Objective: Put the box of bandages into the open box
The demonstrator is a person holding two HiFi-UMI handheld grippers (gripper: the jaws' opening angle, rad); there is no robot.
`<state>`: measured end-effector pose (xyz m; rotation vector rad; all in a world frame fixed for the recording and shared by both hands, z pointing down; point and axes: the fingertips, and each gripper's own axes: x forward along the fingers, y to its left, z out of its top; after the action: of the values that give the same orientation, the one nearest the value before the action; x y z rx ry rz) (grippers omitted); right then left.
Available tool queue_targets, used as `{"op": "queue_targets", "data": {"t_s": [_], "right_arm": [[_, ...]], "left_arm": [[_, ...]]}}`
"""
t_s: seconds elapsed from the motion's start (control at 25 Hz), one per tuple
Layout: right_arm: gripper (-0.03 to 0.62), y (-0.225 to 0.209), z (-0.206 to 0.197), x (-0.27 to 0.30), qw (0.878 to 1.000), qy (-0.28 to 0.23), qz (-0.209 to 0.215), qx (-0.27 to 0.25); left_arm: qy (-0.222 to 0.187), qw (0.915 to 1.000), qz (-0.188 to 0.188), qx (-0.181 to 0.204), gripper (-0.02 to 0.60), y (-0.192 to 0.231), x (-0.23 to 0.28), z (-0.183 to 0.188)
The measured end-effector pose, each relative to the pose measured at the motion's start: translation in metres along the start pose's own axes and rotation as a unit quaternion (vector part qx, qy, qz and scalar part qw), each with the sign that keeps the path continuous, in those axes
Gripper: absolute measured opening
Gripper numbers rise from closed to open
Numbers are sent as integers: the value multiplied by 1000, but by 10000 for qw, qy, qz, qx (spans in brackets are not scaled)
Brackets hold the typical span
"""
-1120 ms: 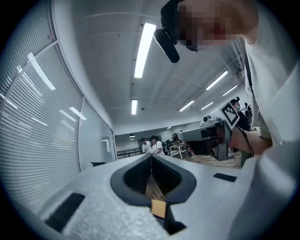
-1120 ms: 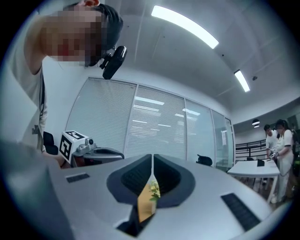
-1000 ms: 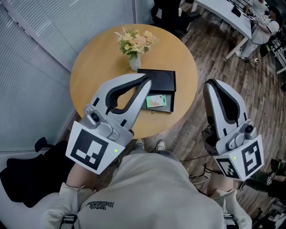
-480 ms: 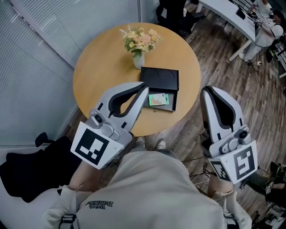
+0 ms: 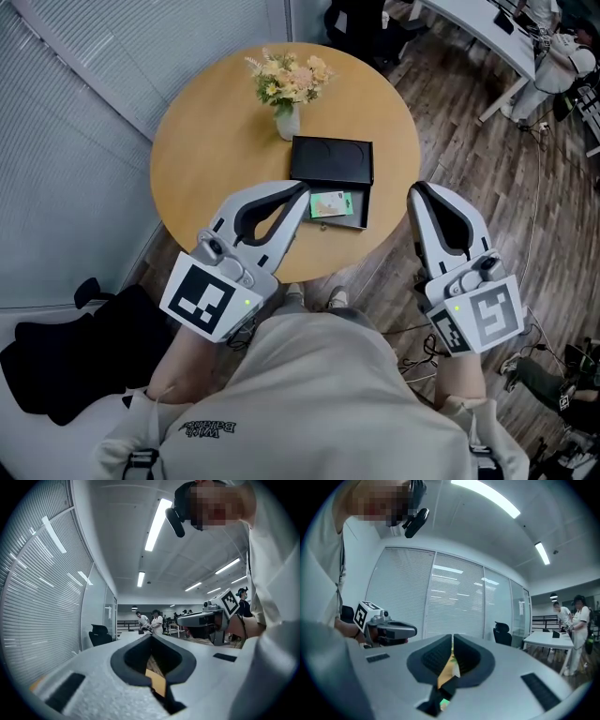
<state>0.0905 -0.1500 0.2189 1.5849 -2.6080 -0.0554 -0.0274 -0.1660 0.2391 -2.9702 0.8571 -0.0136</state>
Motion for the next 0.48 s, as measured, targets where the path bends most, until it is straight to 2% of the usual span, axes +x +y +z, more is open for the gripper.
{"op": "queue_targets", "data": {"t_s": [0.2, 0.4, 0.48], "right_arm": [[35, -2, -4, -1, 10000, 68, -35, -40], [35, -3, -5, -2, 9999, 116, -39, -71], [35, -3, -6, -1, 9999, 130, -29, -70]], "left_arm": [[124, 9999, 15, -36, 21, 3, 2, -7], [157, 9998, 4, 150, 21, 4, 3, -13], [193, 9998, 5, 37, 21, 3, 3, -13]]}}
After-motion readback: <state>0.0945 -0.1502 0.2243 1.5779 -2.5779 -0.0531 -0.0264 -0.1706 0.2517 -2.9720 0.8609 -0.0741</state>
